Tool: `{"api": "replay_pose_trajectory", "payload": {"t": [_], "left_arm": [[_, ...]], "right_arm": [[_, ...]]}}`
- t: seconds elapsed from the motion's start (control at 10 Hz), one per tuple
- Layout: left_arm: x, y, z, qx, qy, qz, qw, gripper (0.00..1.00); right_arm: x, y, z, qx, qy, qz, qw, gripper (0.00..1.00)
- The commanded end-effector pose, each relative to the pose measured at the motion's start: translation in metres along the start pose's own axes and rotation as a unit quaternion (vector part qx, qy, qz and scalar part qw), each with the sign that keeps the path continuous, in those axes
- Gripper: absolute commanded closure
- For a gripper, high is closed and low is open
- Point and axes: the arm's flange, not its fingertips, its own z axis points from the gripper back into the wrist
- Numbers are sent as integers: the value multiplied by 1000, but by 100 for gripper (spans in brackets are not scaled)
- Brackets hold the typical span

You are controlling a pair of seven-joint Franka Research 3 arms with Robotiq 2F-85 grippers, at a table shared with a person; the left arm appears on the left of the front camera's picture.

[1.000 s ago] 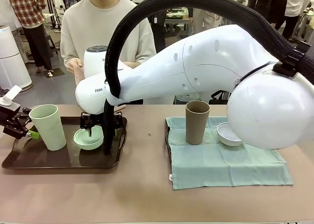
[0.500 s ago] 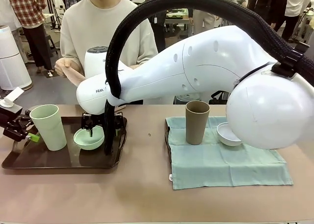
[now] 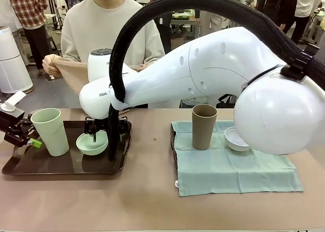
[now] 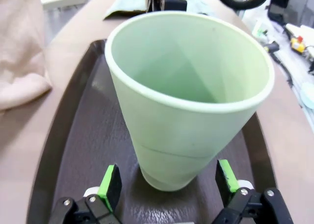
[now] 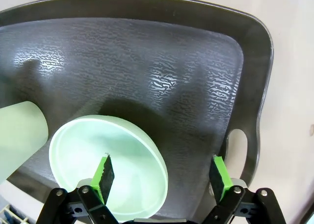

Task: Set up a tray with a mat and arrange the tableware.
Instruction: Pick up the Picnic Bowl and Reusable plastic cup from the Handle tray in front of the human's position and hold them in the air.

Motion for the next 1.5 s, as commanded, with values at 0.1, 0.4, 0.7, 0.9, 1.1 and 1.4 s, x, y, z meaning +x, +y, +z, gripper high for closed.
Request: {"api": "replay_pose_trajectory", "payload": {"t": [0.1, 0.4, 0.7, 0.9, 1.1, 1.4], "left_arm": [[10, -9, -17, 7, -15, -33, 999, 0], [15, -9, -30, -5, -15, -32, 999, 0], [19, -10, -41, -10, -12, -35, 999, 0], [18, -8, -39, -5, -32, -33, 999, 56], [19, -8, -38, -3, -32, -33, 999, 100], [21, -8, -34, 2, -32, -28, 999, 72]], "right_arm": [[3, 6, -3, 0, -6, -6, 1000, 0], [5, 6, -4, 1, -2, -7, 1000, 0], [7, 6, -6, 3, -2, -5, 1000, 0], [7, 5, -7, 4, -3, 8, 1000, 57], [8, 5, -8, 4, -2, 8, 1000, 62], [7, 5, -7, 1, -1, 6, 1000, 100]]}}
